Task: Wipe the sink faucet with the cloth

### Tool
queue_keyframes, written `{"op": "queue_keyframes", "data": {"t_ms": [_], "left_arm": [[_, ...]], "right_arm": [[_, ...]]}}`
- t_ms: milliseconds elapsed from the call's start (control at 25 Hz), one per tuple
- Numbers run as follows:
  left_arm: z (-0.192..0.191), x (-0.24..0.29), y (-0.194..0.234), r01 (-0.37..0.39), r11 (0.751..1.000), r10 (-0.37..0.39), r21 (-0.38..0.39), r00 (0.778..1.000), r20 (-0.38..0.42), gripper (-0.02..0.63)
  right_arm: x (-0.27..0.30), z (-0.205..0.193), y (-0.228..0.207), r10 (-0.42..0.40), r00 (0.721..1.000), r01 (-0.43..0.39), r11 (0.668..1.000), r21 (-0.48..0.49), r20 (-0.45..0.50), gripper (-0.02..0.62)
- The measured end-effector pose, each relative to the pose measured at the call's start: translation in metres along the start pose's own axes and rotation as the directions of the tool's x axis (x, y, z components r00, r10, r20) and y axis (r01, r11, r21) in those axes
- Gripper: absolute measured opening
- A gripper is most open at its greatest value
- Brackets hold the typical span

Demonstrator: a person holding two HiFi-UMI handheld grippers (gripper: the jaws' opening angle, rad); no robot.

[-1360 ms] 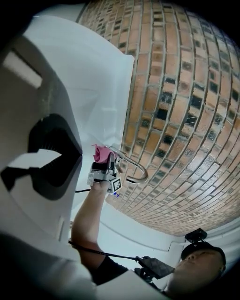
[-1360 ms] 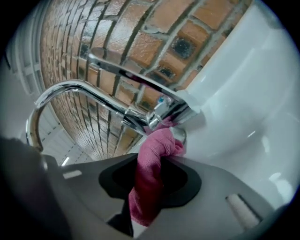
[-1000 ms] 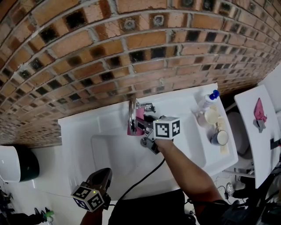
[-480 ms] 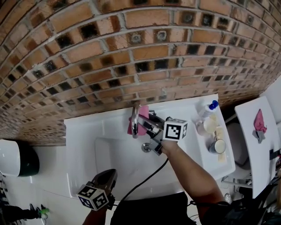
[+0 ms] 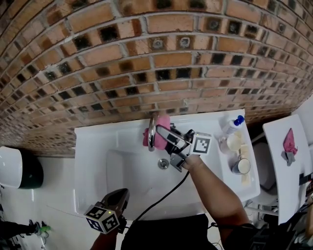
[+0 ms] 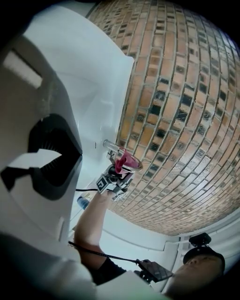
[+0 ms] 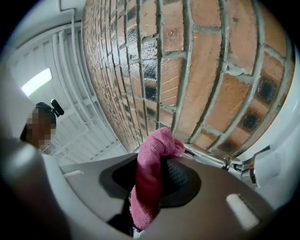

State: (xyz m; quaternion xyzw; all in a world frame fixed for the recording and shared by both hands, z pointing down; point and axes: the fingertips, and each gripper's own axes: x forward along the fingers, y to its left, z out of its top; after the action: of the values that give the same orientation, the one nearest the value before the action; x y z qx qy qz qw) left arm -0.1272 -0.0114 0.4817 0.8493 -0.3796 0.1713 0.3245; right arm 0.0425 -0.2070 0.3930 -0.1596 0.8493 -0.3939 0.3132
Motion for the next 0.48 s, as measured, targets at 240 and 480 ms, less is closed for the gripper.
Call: {"op": "queue_keyframes", "data": {"t_ms": [240,480], "left_arm": [[-0.002,-0.001,-0.008,0.009,1.0,-0.009,0.007,1.0,0.008,0.006],[-0.006,-0.004,-0.008,0.015,1.0,-0.016,0.013,1.0,0.007,0.006]], "right_arm": [[-0.002,-0.008,0.011,0.041,0.999,-0.041,0.999,0.007,-0.033,0.117],[-0.005,-0.014,0.017,0.013,0.998,-0.016,0.999,-0.048,-0.055,0.116]]}}
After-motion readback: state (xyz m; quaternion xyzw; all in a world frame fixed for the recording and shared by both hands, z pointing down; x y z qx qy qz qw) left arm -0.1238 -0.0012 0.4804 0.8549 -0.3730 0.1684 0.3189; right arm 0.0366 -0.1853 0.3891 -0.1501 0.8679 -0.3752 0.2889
